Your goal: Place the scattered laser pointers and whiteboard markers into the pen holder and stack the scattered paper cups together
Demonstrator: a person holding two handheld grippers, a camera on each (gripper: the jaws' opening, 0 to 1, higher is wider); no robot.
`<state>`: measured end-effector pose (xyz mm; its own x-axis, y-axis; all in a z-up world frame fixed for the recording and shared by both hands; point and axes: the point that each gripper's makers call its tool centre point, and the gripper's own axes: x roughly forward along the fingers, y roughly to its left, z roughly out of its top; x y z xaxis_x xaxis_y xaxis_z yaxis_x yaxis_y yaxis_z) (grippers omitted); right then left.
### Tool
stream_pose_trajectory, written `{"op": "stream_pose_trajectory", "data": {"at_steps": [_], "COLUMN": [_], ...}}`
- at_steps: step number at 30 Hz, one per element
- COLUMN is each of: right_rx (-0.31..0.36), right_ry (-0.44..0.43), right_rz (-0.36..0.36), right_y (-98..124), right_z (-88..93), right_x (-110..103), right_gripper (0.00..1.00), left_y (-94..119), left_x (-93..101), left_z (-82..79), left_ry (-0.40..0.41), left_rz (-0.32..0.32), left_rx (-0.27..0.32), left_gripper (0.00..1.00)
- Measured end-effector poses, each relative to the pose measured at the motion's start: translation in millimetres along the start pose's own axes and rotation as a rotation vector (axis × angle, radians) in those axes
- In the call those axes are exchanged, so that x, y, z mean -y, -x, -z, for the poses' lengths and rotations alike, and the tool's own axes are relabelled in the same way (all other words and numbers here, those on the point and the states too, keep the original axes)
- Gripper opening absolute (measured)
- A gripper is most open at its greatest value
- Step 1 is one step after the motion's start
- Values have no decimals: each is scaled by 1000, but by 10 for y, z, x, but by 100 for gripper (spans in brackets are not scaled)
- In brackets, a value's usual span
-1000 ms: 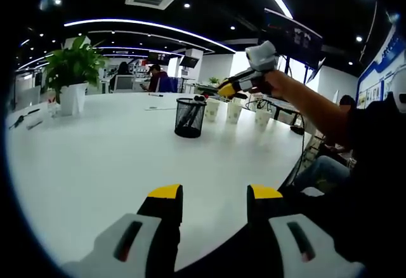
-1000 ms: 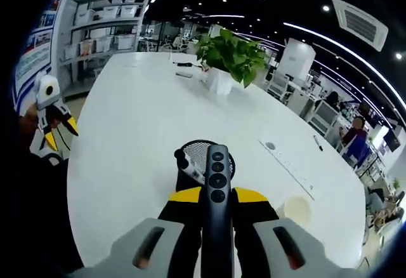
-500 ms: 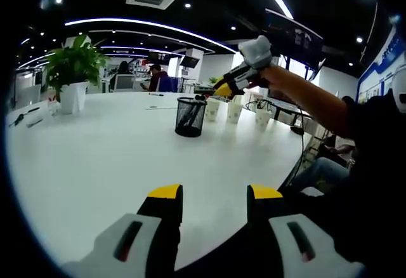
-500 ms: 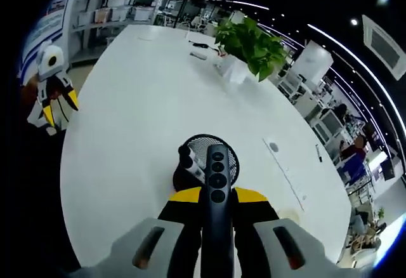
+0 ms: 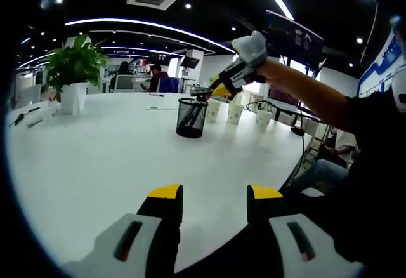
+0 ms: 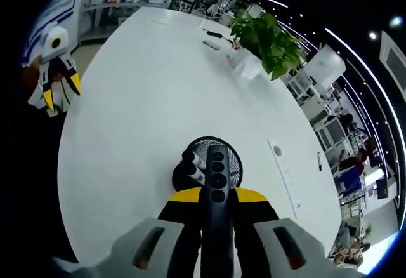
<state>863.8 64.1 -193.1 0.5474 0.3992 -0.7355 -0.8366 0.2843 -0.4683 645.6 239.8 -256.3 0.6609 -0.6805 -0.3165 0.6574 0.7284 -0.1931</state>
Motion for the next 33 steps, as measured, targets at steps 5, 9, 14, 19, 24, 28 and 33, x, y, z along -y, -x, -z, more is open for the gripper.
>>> {"op": "stream_pose_trajectory", "data": {"at_steps": [5, 9, 14, 19, 24, 28, 33], "right_rx": [-27, -48, -91, -133, -148, -202, -252], "right_ry": [32, 57, 109, 163, 185, 238, 310], "right_rz": [-14, -27, -53, -52, -63, -55, -36], "right_y": [-28, -55, -91, -152, -177, -222, -210], "right_z": [10, 28, 52, 59, 8, 21, 15], "right_x": [-21, -32, -59, -12, -29, -20, -85], "right_gripper": [20, 20, 20, 20, 20, 20, 20], "left_y": [-13, -23, -32, -36, -33, -11, 12], "left_x": [12, 11, 12, 1, -4, -20, -40], "left_z": [-1, 0, -14, -6, 18, 38, 53], "left_ry": [-1, 0, -2, 2, 6, 12, 19], "left_rz": [3, 5, 9, 8, 8, 3, -3], "left_rx": [0, -2, 0, 0, 0, 1, 4], "left_gripper": [42, 42, 42, 42, 42, 42, 42]}}
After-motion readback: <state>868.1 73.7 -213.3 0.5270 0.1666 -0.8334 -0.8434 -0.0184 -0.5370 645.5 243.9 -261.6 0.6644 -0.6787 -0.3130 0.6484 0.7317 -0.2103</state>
